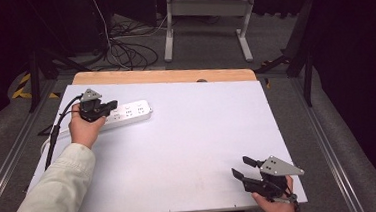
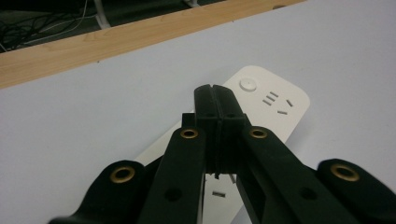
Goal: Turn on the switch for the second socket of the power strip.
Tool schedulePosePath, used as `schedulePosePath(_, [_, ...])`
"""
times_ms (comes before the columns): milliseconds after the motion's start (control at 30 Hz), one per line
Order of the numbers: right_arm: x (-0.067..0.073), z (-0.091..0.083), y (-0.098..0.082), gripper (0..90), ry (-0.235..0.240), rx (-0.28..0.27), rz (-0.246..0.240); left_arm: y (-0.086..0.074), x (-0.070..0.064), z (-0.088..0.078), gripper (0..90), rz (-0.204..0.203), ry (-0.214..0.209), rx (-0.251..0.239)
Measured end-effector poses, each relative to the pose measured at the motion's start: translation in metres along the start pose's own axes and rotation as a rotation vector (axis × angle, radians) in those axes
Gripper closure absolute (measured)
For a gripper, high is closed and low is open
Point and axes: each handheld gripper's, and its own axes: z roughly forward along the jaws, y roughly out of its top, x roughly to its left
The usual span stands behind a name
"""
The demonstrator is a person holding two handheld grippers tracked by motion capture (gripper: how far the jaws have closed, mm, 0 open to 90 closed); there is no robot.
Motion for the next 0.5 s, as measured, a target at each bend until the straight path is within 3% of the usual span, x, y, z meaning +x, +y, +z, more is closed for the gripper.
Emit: schedulePosePath(500, [0.000,0.000,0.000,42.5,0.002,0.002,-0.001,-0.008,0.005,0.013,89.8,-0.024,0.043,0.053])
